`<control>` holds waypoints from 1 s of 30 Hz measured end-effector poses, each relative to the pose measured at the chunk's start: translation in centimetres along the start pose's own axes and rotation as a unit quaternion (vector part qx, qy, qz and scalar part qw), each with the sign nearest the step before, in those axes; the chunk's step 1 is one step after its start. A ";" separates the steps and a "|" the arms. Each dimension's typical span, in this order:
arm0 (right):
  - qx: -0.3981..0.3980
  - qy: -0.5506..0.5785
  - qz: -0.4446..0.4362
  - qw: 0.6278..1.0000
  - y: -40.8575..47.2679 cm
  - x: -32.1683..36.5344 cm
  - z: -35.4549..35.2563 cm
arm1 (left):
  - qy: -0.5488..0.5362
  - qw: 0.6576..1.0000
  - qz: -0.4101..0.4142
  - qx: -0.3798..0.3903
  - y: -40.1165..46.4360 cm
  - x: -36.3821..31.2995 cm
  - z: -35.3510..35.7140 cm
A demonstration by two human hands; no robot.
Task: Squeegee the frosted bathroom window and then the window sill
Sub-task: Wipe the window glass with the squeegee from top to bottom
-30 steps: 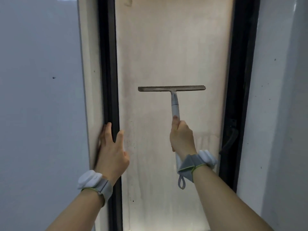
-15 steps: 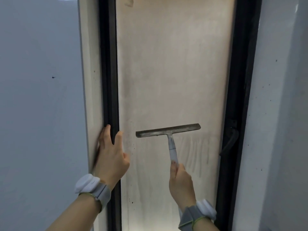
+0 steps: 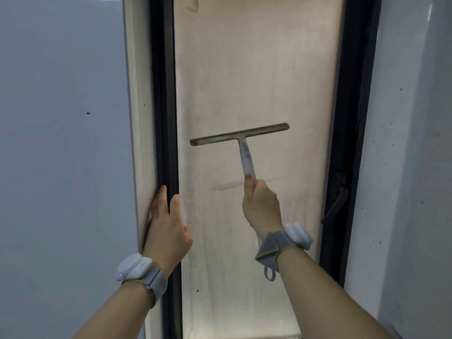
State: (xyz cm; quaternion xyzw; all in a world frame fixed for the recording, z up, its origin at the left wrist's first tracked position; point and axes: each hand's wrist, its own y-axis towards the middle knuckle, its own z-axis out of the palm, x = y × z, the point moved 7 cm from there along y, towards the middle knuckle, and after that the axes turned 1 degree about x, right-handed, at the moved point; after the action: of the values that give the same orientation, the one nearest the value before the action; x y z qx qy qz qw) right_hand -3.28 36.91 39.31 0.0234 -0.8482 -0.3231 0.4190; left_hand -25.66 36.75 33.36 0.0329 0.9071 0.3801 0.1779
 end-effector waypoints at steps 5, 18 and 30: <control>0.008 0.027 0.013 1.000 0.6 1.1 1.8 | -0.034 0.999 0.003 -0.015 0.0 -0.1 -0.2; 0.054 -0.153 -0.023 0.986 -6.4 -6.9 5.7 | -0.061 0.997 -0.016 -0.046 0.3 -0.1 -0.5; -0.009 -0.127 -0.070 0.989 -1.9 -2.1 1.2 | -0.053 0.998 -0.019 -0.017 0.4 0.1 -0.6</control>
State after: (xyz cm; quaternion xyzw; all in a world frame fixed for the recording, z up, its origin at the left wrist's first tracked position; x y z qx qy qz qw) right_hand -3.24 36.65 36.25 0.0374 -0.8879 -0.3594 0.2847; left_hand -26.03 36.68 34.02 0.0324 0.8903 0.3894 0.2338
